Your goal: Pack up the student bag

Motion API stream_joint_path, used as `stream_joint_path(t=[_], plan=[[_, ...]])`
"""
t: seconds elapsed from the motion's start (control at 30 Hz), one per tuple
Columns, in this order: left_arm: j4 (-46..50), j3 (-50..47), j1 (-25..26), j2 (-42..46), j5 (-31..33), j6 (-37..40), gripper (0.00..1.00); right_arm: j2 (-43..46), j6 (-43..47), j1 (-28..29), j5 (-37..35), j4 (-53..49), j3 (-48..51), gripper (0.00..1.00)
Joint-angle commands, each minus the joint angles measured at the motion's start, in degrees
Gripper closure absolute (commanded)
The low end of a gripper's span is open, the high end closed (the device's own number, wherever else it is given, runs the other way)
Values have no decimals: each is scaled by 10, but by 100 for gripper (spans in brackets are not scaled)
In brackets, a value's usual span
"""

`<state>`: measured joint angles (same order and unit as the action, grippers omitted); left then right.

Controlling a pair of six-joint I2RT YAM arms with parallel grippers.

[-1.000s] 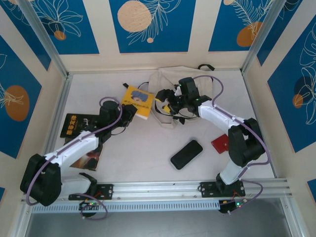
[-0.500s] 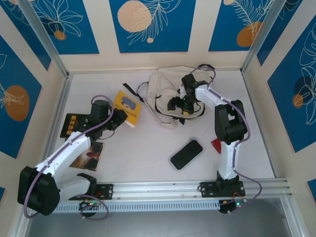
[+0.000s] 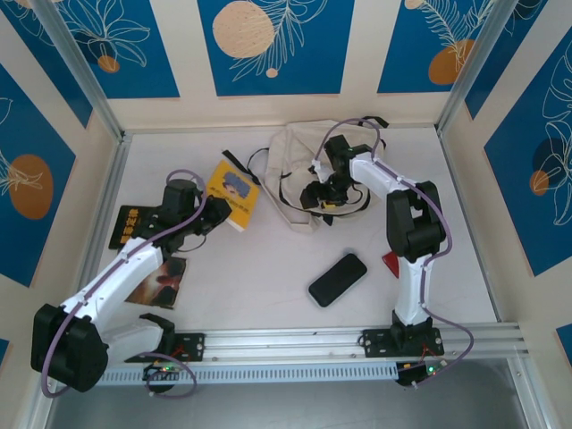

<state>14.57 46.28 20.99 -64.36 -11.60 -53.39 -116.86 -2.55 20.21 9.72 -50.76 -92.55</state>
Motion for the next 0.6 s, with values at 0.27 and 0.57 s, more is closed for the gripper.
stream_joint_path(t=[0.27, 0.57], plan=[[-32, 37, -6, 4, -28, 21, 100, -16, 75, 13, -34, -9, -11, 49], [-29, 35, -6, 10, -33, 21, 100, -12, 74, 11, -80, 7, -10, 71]])
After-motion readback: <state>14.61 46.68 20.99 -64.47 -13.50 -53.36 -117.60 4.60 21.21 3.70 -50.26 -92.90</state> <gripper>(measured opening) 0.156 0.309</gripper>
